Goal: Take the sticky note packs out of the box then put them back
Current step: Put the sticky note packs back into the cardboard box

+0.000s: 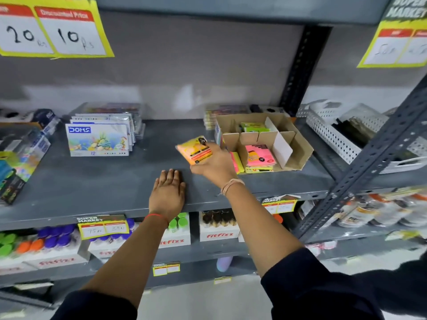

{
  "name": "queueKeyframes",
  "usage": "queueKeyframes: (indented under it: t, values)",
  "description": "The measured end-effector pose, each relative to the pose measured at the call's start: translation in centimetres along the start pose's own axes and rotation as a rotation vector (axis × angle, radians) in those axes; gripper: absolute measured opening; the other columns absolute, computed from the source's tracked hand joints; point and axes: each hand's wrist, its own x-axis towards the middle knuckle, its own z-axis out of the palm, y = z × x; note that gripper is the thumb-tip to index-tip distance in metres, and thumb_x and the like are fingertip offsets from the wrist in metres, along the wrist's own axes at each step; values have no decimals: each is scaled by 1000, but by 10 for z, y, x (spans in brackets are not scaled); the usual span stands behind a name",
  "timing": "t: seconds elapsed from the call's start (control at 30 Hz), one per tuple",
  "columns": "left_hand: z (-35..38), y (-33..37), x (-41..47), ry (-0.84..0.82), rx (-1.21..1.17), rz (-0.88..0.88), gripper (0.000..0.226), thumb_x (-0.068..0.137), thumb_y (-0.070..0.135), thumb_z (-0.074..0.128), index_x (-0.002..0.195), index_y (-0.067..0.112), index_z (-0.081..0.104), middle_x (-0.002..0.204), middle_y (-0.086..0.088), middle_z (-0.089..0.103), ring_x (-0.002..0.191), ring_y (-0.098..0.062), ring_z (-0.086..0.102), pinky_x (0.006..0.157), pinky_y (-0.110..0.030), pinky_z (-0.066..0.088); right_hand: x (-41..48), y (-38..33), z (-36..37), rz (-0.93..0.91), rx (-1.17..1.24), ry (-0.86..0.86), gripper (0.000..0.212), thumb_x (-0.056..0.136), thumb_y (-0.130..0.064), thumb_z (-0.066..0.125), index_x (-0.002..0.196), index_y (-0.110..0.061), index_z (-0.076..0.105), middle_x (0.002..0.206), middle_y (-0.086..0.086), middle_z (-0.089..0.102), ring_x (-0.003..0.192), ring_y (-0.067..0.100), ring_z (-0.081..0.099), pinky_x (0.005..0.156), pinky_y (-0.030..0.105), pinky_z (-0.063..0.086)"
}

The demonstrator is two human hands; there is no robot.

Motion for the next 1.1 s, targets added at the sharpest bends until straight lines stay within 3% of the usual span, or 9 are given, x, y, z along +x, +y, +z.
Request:
queueKeyframes:
  t: [0.13,0.23,0.3,0.4,0.5,0.63,0.8,0.93,1.1]
  values:
    - [8,21,12,-53,7,41,53,98,31,23,146,9,12,158,-7,9,146,-25,-1,120,-37,4,4,0,-37,47,174,110,50,60,-24,79,107,-16,61,96,4,71,92,20,63,78,24,48]
    - [17,29,17,-66,52,36,54,98,33,22,146,10,9,159,-5,6,146,-25,-3,120,-38,4,12,19,-69,90,263,261,53,61,-21,80,110,-14,60,80,-8,62,71,7,57,62,-3,38]
    - [21,29,17,-42,70,31,55,98,34,21,146,11,9,159,-4,6,146,-24,-2,120,-38,4,17,39,-87,183,160,369,55,60,-26,79,111,-15,61,78,-9,59,65,2,53,53,-9,32]
    - [24,28,17,-3,74,44,54,98,34,23,146,11,13,158,-5,11,146,-24,3,120,-39,6,25,72,-97,322,-80,345,56,61,-34,77,109,-11,59,102,5,67,98,22,61,83,16,47]
    - [24,27,17,-2,82,46,54,98,34,23,146,12,13,158,-5,12,146,-24,4,120,-39,6,30,86,-88,395,-263,188,61,63,-44,74,111,-10,58,114,10,63,115,27,52,100,37,44]
    - [25,25,17,4,77,47,54,98,34,24,146,13,13,158,-5,12,146,-24,4,120,-38,5,38,85,-86,378,-487,79,56,65,-51,67,107,-14,61,113,7,63,114,29,53,99,36,42]
    - [26,25,17,0,78,44,54,98,35,22,146,13,12,158,-4,10,146,-23,3,120,-38,4,42,90,-103,418,-330,-241,60,75,-32,73,126,-12,50,126,8,57,120,28,50,107,38,37]
    - [26,25,18,-10,83,39,54,98,35,22,146,14,11,158,-4,10,146,-23,3,120,-38,4,41,99,-95,296,-692,-76,35,85,-22,57,119,-12,54,126,10,56,112,28,54,99,34,39]
    - [25,25,19,-17,80,39,55,98,35,21,146,14,9,158,-4,9,146,-23,3,120,-38,4,36,97,-88,328,-617,-35,49,87,-16,51,135,-12,39,139,13,46,130,31,39,107,36,31]
